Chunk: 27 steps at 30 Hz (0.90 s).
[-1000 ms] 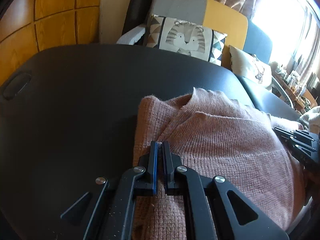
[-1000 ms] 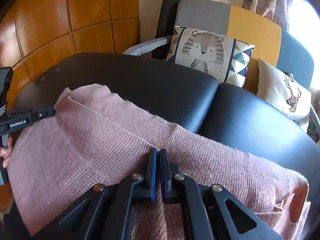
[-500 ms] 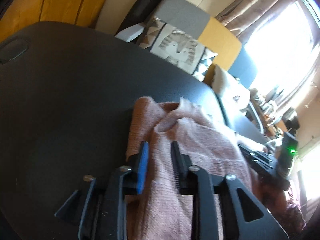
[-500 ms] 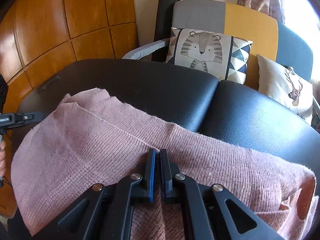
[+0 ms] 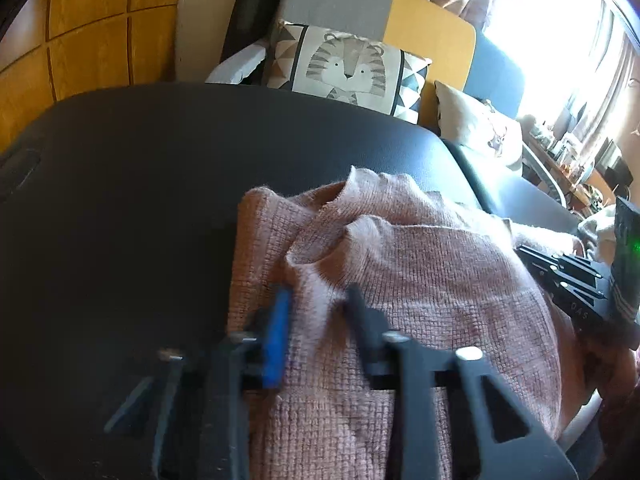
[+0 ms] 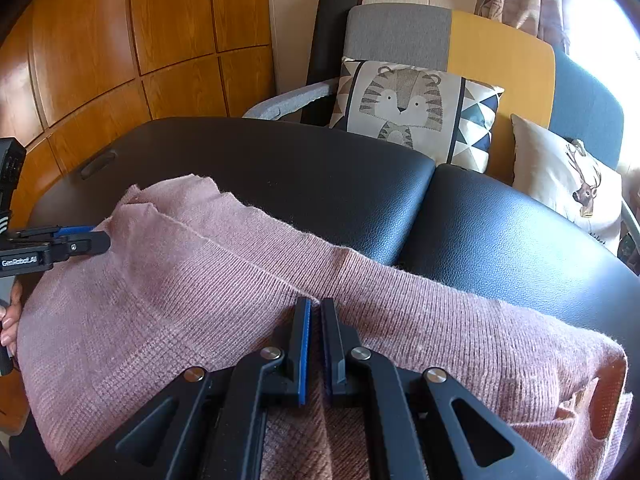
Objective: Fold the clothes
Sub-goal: 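Press the folded sweater flat with both open grippers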
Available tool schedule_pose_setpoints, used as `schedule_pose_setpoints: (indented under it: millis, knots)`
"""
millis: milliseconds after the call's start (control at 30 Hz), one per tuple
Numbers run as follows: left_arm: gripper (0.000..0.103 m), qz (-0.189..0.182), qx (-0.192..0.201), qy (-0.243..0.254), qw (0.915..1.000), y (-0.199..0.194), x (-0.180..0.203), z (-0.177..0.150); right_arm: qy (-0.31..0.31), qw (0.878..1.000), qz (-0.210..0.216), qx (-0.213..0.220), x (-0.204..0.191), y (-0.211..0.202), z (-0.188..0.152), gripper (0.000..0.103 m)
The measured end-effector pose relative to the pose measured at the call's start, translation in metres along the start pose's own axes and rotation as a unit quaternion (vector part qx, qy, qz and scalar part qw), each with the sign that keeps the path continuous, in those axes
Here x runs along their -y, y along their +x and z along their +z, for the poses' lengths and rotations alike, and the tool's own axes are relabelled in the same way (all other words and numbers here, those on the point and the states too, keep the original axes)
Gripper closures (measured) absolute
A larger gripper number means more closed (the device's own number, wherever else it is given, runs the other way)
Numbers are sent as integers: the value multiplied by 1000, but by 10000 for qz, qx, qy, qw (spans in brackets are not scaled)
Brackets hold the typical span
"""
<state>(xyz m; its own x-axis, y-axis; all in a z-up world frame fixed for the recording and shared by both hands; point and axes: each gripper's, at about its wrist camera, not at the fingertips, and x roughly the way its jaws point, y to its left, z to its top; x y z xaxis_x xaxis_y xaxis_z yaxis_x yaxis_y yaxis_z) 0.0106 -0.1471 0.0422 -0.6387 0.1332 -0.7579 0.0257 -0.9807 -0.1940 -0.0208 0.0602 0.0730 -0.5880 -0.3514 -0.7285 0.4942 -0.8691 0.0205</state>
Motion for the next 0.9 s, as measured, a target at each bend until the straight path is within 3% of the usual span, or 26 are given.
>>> schedule_pose_setpoints:
  millis: [100, 233, 467, 667, 800, 833, 867, 900]
  knots:
    - [96, 178, 84, 146, 9997, -1, 1, -1, -18, 10000, -40, 21, -1, -1, 0, 99]
    - [97, 202, 291, -109, 9993, -16, -12, 2, -245, 9992, -266, 149, -10, -8, 0, 99]
    - [97, 265, 583, -282, 9975, -37, -26, 7, -120, 9995, -174, 224, 0, -17, 14, 100]
    - [97, 318, 581, -274, 9974, -36, -27, 4, 52, 9997, -23, 236, 7, -19, 22, 101]
    - [97, 322, 541, -294, 9976, -33, -27, 1, 177, 9986, 492, 113, 4, -20, 23, 100]
    - [97, 312, 523, -305, 9977, -32, -27, 0, 227, 9974, 680, 17, 3, -19, 23, 94]
    - [97, 295, 509, -309, 9978, -31, -27, -1, 246, 9964, 810, -67, 2, -18, 24, 81]
    - [97, 277, 497, -312, 9979, -30, -28, -3, 201, 9962, 826, -179, -1, -16, 22, 79]
